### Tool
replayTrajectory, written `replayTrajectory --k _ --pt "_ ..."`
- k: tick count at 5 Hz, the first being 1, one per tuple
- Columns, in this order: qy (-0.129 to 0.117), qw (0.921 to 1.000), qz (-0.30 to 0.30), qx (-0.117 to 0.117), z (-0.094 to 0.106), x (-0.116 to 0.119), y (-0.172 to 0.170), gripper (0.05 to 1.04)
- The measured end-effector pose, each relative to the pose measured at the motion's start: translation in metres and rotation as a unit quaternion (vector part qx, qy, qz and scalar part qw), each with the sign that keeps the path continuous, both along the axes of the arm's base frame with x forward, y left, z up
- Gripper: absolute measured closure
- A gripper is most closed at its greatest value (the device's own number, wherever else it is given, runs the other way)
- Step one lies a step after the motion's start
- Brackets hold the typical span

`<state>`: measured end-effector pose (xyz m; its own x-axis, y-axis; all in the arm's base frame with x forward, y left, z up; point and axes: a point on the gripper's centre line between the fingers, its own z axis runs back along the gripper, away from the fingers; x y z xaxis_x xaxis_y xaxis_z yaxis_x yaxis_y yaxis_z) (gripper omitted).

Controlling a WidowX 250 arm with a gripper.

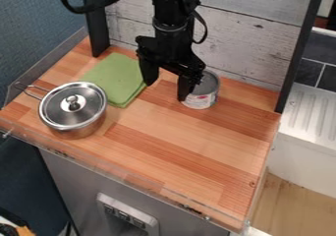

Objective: Put the silver lid on the green cloth

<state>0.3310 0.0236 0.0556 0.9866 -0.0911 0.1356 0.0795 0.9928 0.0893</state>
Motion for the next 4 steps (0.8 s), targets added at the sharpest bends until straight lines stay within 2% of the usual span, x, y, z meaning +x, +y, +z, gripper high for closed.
replayTrajectory --k 1,2,3,4 --pt "0.015 0.9999 0.000 -0.001 -0.010 -0.004 0.000 0.084" --pt "0.021 0.9998 0.006 0.002 -0.012 -0.015 0.015 0.084" --pt "0.007 0.9996 0.021 0.018 -0.002 -0.022 0.041 0.084" --pt "0.010 0.9991 0.027 0.032 -0.001 -0.027 0.062 0.084"
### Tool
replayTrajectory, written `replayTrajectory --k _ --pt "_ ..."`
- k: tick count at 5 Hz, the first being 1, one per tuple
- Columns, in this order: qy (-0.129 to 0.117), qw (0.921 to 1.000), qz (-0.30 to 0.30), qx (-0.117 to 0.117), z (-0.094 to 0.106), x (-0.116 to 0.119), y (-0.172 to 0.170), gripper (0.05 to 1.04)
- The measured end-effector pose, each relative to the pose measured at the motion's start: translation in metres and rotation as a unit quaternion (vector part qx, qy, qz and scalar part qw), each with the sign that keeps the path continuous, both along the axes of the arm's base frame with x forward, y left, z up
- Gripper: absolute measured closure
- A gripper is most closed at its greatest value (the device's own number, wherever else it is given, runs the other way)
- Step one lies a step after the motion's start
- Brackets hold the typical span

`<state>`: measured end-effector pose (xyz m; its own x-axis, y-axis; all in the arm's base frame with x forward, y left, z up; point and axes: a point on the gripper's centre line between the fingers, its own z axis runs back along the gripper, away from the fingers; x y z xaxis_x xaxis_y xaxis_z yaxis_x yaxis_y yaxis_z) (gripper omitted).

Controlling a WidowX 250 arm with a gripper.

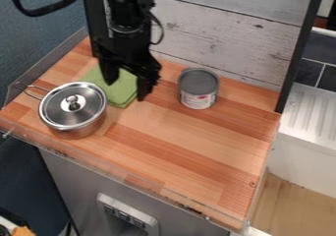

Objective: Put the silver lid on the green cloth

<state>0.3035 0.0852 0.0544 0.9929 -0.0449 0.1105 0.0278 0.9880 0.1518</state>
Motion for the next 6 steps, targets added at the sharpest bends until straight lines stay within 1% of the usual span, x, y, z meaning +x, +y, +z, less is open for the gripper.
replayTrajectory --k 1,2,3,4,5,6 --pt "0.001 0.9998 0.020 0.009 0.003 -0.012 0.022 0.084" --pt "0.006 0.9990 0.043 0.006 -0.004 -0.025 0.039 0.084" --pt "0.019 0.9979 0.061 0.005 -0.009 -0.036 0.050 0.084" --pt "0.021 0.9967 0.078 -0.005 -0.019 -0.042 0.059 0.142" --pt "0.031 0.9961 0.081 -0.013 -0.027 -0.040 0.062 0.392" --pt "0.024 0.9963 0.082 -0.014 -0.026 -0.038 0.066 0.658"
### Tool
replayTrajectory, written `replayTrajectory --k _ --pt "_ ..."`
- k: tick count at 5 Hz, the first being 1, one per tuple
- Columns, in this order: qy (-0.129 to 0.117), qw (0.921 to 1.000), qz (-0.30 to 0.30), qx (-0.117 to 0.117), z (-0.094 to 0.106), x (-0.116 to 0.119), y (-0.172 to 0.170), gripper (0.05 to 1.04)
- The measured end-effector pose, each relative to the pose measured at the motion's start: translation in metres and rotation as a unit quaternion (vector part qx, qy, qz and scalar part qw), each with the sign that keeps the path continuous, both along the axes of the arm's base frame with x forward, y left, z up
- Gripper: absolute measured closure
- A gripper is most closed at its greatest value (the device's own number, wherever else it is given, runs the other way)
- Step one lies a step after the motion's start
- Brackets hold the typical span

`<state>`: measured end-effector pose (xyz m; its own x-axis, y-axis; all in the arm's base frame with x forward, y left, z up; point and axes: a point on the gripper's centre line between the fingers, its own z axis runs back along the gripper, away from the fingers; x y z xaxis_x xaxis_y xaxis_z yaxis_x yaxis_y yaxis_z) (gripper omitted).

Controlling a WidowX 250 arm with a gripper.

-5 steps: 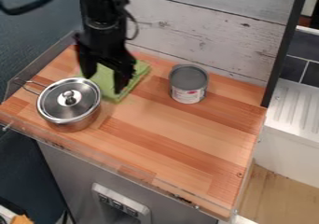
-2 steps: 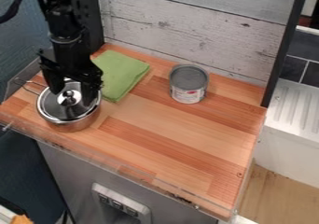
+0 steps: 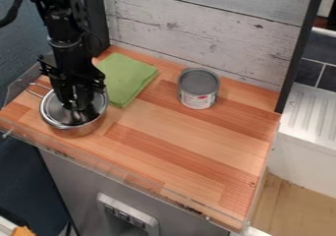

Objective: Put the silver lid on the green cloth

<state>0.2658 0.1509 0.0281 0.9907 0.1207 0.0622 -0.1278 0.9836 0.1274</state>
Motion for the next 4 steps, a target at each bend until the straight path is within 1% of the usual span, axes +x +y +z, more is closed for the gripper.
replayTrajectory --k 1,2,3,4 --pt "0.001 1.0000 0.002 -0.002 0.000 0.000 0.000 0.803" --pt "0.010 0.9999 0.006 -0.008 0.000 -0.003 -0.002 0.804" --pt "0.011 0.9998 0.013 -0.012 0.011 -0.003 -0.004 0.804" --pt "-0.010 0.9995 0.027 -0.014 0.032 0.017 -0.003 0.804"
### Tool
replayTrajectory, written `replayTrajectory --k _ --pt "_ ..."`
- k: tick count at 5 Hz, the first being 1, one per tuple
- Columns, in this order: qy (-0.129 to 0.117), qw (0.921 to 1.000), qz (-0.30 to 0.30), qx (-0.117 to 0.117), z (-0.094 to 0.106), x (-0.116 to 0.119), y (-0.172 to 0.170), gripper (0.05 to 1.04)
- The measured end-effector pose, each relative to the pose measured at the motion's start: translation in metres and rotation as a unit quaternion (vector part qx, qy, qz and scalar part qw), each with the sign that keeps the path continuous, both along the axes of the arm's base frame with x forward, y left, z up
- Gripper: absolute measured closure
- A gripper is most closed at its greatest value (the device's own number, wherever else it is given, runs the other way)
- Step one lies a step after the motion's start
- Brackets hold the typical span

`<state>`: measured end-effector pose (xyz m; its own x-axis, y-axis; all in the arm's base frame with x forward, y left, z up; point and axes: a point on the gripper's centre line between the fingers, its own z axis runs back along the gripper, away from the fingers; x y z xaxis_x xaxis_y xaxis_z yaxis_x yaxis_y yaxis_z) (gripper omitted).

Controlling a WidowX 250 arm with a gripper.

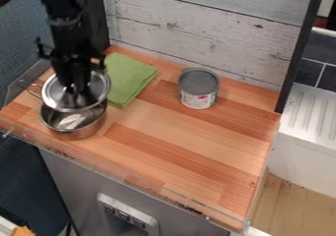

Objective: Put the silver lid on the green cloth

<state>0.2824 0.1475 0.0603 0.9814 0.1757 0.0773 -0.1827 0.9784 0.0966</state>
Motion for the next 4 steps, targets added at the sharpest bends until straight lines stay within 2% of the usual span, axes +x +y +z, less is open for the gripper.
replayTrajectory --k 1,2,4 --pt "-0.037 0.9993 0.006 0.008 0.021 0.029 0.002 0.804" --pt "-0.033 0.9994 0.000 -0.004 0.002 0.052 -0.002 0.804" --pt "-0.031 0.9995 -0.001 -0.006 -0.030 0.085 0.000 0.804"
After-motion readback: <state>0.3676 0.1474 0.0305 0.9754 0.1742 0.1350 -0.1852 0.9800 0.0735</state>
